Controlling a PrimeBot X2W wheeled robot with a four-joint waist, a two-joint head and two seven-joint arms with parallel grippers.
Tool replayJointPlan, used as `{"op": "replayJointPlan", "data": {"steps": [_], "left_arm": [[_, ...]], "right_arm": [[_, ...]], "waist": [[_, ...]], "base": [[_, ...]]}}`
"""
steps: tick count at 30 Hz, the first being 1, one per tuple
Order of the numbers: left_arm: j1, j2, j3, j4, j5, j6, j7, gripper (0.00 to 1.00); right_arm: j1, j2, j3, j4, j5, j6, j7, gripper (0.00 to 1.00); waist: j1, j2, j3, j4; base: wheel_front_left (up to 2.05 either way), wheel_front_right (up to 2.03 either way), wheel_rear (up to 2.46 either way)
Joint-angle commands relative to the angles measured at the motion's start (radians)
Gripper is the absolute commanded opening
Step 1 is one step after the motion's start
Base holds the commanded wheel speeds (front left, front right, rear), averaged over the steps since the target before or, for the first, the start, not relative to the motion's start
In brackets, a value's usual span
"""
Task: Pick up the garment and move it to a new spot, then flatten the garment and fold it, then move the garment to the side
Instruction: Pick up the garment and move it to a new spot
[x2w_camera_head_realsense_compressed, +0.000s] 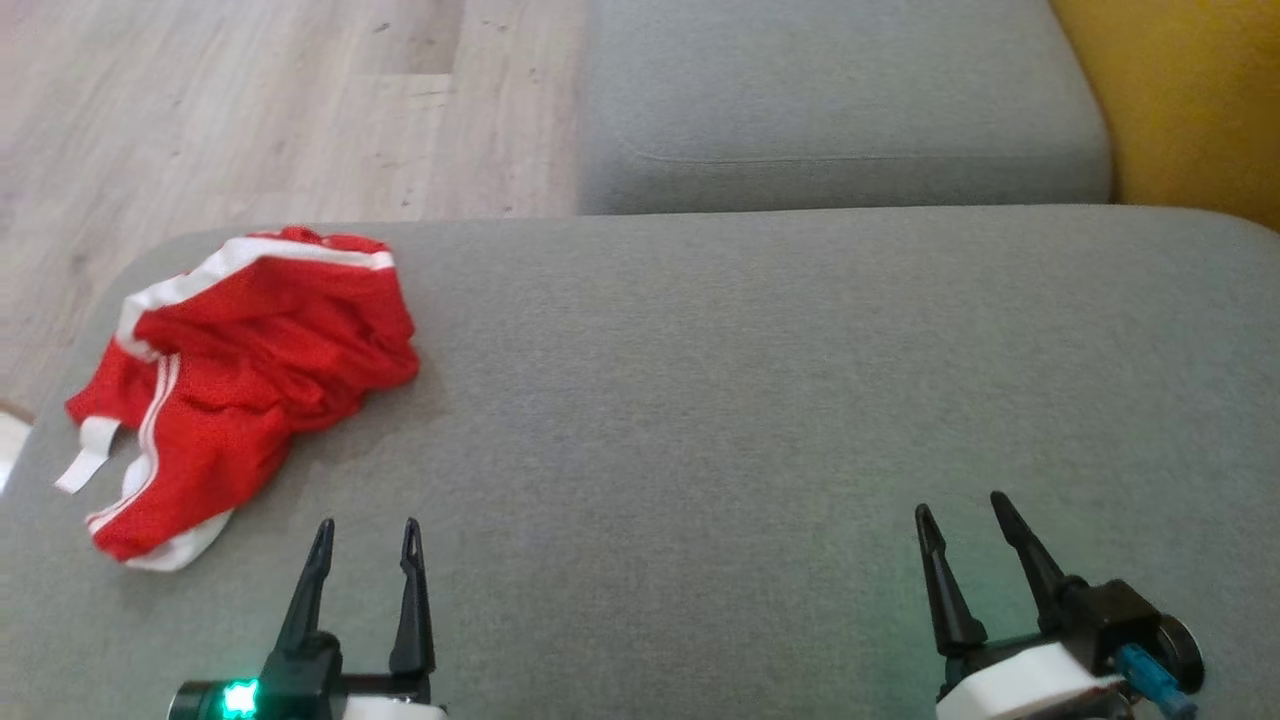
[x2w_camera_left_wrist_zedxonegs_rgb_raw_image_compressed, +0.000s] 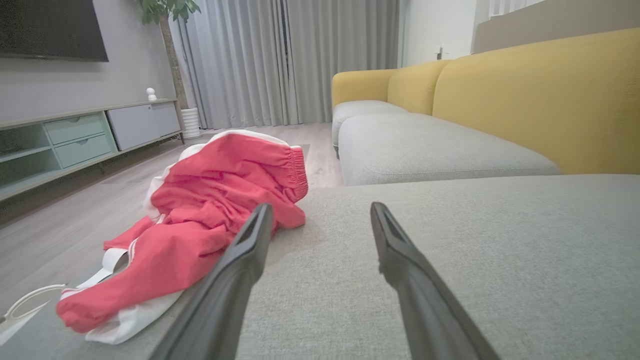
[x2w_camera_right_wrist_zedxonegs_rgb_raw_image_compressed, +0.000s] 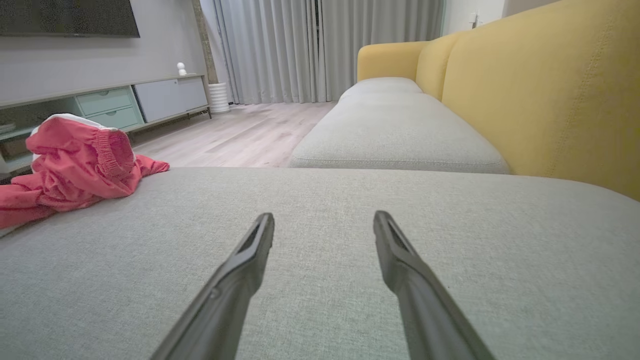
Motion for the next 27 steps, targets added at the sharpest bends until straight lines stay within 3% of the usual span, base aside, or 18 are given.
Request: {"op": "replayJointPlan", "data": {"steps": [1, 7, 18, 27], "left_arm": [[-0.033, -0.003, 0.030, -0.031, 0.011, 0.005, -0.010, 1.00], [-0.025, -0.004, 0.054, -0.024, -0.004, 0.028, -0.010, 1.00], [-0.030, -0.002, 0.102, -0.014, 0.006, 0.006, -0.010, 1.00], [-0.019, -0.002, 0.127, -0.022, 0.003, -0.011, -0.010, 1.00]], "right_arm": [[-0.029, -0.008, 0.027, -0.031, 0.010, -0.001, -0.014, 1.00], [-0.023, -0.008, 0.031, -0.025, 0.022, -0.001, -0.014, 1.00], [-0.024, -0.008, 0.034, -0.016, 0.033, -0.001, -0.014, 1.00], [-0.023, -0.008, 0.035, -0.014, 0.049, -0.001, -0.014, 1.00]], "waist": [[0.0000, 0.0000, 0.000, 0.029], [0.0000, 0.0000, -0.008, 0.107], [0.0000, 0.0000, -0.025, 0.246], [0.0000, 0.0000, -0.021, 0.303]], "base": [[0.00, 0.00, 0.00], [0.00, 0.00, 0.00], [0.00, 0.00, 0.00], [0.00, 0.00, 0.00]]}}
